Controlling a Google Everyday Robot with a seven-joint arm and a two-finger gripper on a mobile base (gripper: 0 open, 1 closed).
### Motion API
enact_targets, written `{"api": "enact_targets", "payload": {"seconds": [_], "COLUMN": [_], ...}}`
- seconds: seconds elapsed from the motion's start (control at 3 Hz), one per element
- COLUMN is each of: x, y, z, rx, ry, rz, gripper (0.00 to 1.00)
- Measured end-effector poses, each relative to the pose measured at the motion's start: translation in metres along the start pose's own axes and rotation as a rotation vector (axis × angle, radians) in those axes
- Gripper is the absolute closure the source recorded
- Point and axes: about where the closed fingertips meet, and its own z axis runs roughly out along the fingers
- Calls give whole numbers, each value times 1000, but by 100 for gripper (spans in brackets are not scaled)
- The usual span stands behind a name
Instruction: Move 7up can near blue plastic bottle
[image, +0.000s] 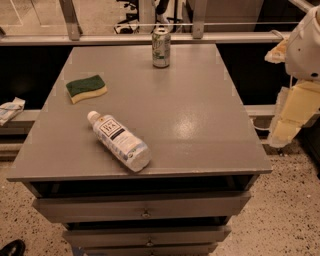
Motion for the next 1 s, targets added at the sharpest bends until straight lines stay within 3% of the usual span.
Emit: {"api": "enact_targets", "payload": {"seconds": [0.33, 0.67, 1.0], "x": [0, -4, -19], "y": [0, -16, -64], "z": [0, 7, 27], "rx": [0, 38, 105], "ry": [0, -34, -140], "rz": [0, 1, 3], "gripper": [0, 0, 0]}}
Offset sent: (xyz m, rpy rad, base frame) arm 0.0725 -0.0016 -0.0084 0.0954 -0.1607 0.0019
